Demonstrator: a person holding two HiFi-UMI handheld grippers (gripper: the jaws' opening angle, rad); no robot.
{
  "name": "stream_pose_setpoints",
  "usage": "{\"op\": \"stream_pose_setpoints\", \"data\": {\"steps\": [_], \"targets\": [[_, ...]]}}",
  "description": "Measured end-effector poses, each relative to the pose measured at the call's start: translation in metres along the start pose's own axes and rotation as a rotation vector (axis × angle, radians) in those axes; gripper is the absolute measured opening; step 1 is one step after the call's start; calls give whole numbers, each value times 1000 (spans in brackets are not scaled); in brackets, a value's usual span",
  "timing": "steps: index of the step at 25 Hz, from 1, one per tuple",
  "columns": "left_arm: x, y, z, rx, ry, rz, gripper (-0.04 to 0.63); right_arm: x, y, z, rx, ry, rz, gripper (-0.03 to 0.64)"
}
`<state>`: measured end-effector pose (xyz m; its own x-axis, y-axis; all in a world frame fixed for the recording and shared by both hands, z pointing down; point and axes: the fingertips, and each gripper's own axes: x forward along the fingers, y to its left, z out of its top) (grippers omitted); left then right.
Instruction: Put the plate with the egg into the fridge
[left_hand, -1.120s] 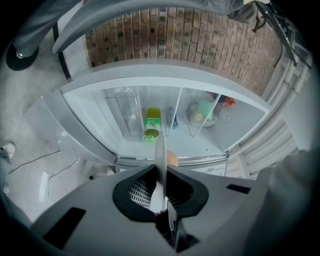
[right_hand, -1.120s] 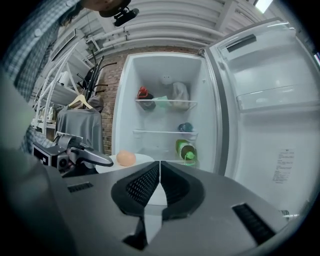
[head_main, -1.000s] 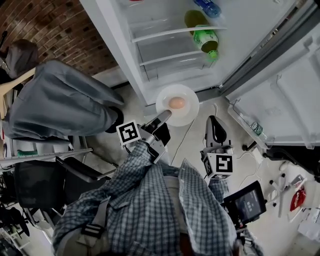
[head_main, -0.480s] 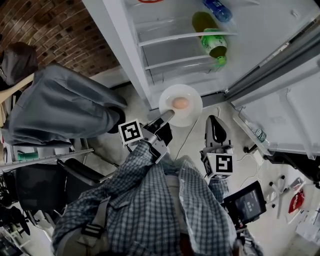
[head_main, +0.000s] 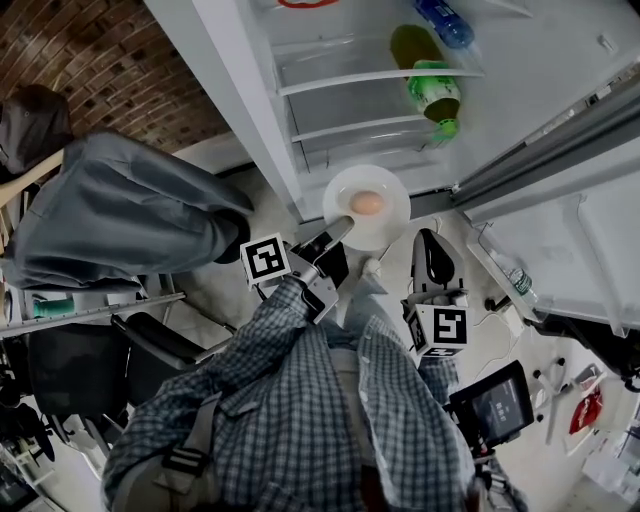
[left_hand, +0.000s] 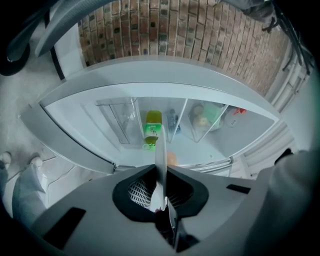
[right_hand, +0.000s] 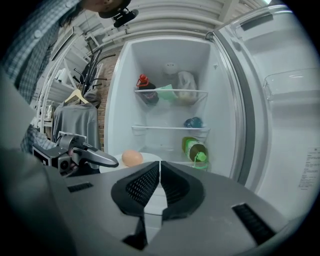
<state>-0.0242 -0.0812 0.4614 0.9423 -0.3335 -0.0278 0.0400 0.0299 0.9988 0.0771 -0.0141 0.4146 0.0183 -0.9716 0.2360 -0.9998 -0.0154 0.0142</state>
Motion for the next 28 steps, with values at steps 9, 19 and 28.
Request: {"op": "stream_pose_setpoints", "data": {"steps": [9, 19, 28], "targets": [[21, -2, 15, -4, -83, -7, 30, 36, -16, 16, -42, -13, 95, 14], [50, 7, 38, -26, -227, 7, 30, 74, -35, 31, -102, -18, 205, 14], [68, 13, 48, -7, -310, 28, 30, 100, -48, 39, -116, -39, 281, 14]]}}
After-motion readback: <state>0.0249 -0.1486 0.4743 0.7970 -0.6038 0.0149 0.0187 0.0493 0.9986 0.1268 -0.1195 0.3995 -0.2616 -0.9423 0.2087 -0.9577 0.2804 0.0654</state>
